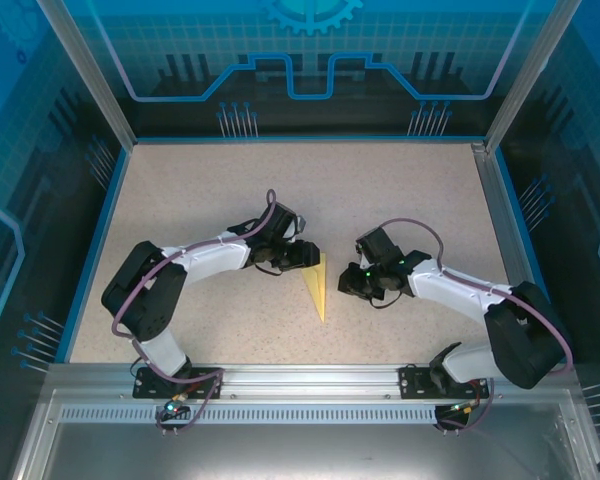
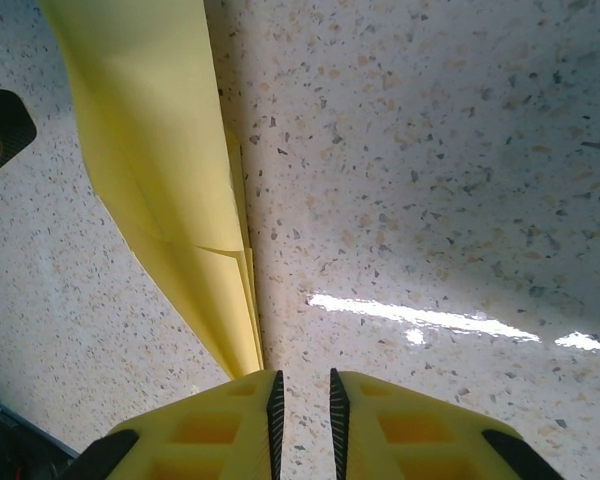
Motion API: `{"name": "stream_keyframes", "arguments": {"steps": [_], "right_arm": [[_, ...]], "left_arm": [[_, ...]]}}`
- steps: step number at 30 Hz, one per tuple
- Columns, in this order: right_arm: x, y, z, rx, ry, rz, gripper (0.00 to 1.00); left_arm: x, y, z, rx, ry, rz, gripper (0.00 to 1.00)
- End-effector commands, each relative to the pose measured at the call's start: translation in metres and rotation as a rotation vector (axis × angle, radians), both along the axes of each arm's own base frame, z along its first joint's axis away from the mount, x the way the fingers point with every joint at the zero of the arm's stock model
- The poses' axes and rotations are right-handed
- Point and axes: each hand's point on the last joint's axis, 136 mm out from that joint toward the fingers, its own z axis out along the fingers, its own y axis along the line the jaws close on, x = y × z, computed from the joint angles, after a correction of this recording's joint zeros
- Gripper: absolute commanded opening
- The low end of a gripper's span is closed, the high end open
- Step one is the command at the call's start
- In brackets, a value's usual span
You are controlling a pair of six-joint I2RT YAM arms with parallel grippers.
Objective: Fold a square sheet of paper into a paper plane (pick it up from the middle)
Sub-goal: Move a paper plane to the center of the table.
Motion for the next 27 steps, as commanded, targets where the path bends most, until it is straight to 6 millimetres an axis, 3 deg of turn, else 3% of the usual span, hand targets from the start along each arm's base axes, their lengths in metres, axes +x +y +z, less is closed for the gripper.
{"name": "stream_keyframes", "arguments": {"steps": [1,6,10,20,27], "right_arm": [[0.0,-0.002,-0.003,0.005,0.03,0.012,0.22],[0.002,0.0,-0.004,0.011,0.022,0.024,0.21],[0.004,-0.012,-0.004,-0.006,-0.023,0.001,0.25],[0.012,-0.044,0.002,0.045,-0.091,-0.072,0.33],[0.007,-0.037,0.006,0.124,-0.111,-0.05,0.38]], "left_arm": [[-0.007,-0.002,-0.007,0.0,0.028,-0.009,0.5],[-0.01,0.006,-0.003,0.03,0.015,-0.005,0.5],[-0.012,0.016,-0.001,0.077,0.037,0.07,0.51],[-0.02,0.026,0.003,0.529,0.026,0.193,0.53],[-0.014,0.019,-0.001,0.589,0.033,0.211,0.54]]}}
